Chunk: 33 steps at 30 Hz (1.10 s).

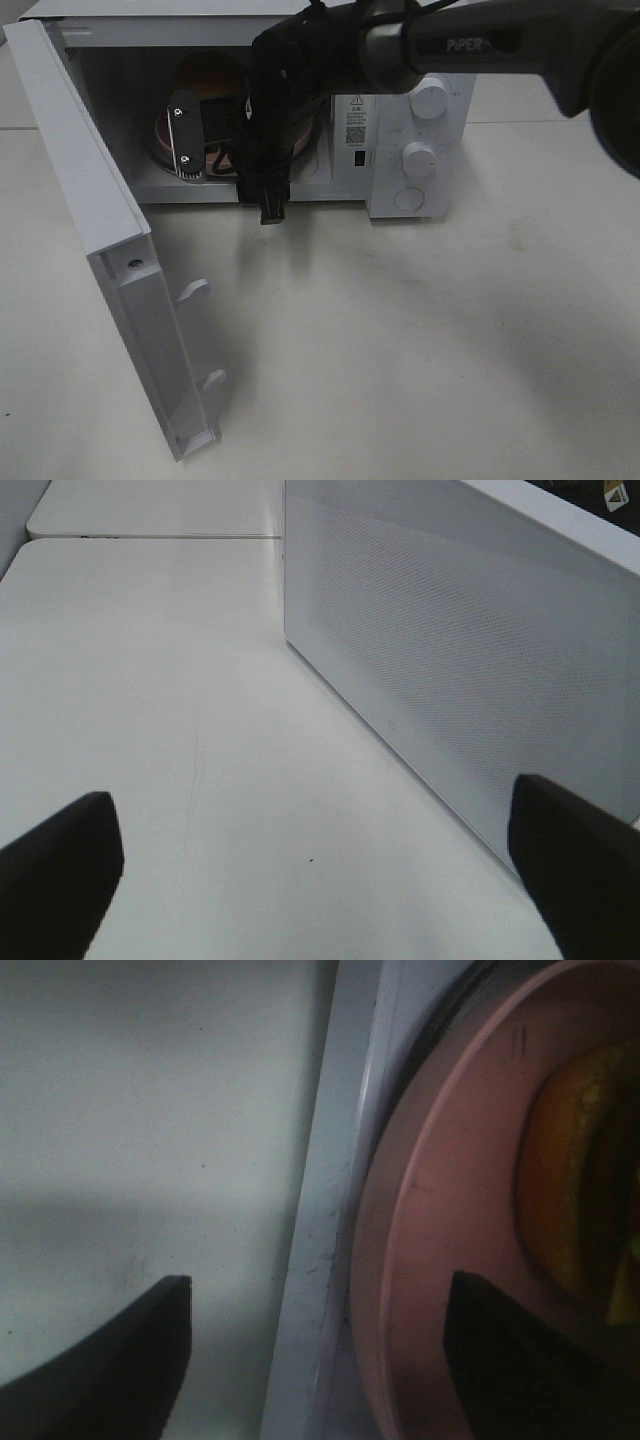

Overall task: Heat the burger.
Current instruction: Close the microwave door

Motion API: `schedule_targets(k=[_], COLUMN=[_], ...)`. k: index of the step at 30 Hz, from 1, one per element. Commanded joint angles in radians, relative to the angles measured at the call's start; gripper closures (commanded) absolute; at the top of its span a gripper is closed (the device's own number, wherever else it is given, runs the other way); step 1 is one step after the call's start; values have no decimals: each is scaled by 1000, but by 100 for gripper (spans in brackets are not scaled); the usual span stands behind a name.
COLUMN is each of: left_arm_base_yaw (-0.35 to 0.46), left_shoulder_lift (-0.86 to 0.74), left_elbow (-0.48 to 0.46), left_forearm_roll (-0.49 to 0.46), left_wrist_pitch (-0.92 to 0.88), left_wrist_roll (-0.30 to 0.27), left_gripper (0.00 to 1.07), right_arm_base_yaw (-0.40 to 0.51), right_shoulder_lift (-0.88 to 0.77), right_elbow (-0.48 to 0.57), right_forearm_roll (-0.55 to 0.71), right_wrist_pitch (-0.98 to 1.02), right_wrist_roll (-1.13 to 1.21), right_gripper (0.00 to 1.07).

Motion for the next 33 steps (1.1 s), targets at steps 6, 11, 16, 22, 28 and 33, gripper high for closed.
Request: schedule_targets(k=[6,11,16,22,28,33], left_arm_base_yaw=[-3,-3,-3,-3,-3,-3], left_shoulder_lift=[-9,-9,-9,-9,-9,-9], left_elbow=[3,3,3,3,3,3], left_forearm_roll=[-4,-4,-4,-4,-4,-4], left_wrist_pitch=[-8,-8,-8,-8,-8,-8], left_wrist_roll=[2,2,2,2,2,2], left_gripper=[4,4,4,4,4,4], right_arm_base_yaw=[2,1,0,0,0,0], right_shoulder_lift=[-138,-193,-271,-389,-523,-621], right_elbow=[203,294,409,555,708,804], right_forearm_roll=[10,10,10,-2,-2,2], right_wrist_pitch=[-184,-222,-266,-276,-275,-246], right_wrist_roll=[-15,-15,-2,17,23,126], right_gripper=[26,26,26,28,31,31])
